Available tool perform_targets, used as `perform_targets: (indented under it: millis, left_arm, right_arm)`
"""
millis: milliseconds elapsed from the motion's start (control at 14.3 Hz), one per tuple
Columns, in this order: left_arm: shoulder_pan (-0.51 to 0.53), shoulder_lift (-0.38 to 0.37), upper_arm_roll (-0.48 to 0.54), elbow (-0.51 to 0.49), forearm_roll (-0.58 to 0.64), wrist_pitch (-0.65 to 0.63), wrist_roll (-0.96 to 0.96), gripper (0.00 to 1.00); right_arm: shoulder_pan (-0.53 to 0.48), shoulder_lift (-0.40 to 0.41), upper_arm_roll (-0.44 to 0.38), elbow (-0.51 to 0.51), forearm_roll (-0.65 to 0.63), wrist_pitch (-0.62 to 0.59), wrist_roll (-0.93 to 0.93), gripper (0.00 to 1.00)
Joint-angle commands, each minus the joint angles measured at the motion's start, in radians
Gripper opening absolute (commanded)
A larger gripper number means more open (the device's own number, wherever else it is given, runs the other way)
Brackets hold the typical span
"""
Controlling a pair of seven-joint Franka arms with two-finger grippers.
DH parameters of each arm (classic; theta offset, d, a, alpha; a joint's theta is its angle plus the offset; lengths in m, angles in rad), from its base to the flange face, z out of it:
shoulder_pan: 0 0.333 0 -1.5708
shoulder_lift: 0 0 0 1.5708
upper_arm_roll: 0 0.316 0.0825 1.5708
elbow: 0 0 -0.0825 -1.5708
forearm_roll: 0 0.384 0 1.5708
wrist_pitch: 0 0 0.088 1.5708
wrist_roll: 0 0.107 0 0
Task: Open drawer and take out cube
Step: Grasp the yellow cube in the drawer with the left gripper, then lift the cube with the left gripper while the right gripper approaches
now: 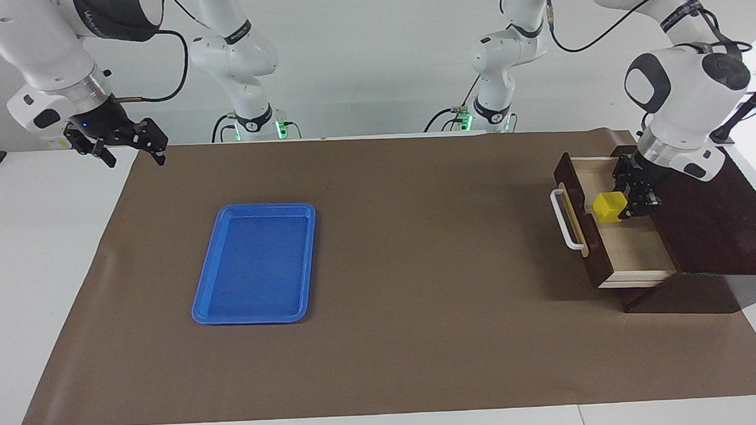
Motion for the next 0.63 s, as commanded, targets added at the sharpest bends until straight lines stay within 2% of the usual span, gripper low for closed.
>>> perform_targets:
  millis: [0,210,350,560]
  left_arm:
    - [-0.071,0.087,0.009,0.226,-0.027,-0.182,-0.036,0.0]
    - [-0.16,0.113,0.01,0.298,-0.026,-0.247,-0.122,0.0]
    - [-0.213,0.113,0.01,0.3,-0.021,-0.252,-0.168,0.0]
    - [-0.283,0.113,0.009,0.297,-0.023,-0.239,-0.278,0.0]
  right_arm:
    - [-0.011,-0.017,0.009,-0.03,0.052,0.022,0.055,1.0]
    - [-0.001,-0.017,0.009,-0.038,0.109,0.025,0.161,1.0]
    - [0.007,-0.017,0.019,-0.053,0.161,0.03,0.296,1.0]
    - [0.094,-0.017,0.02,-0.082,0.215,0.042,0.554,1.0]
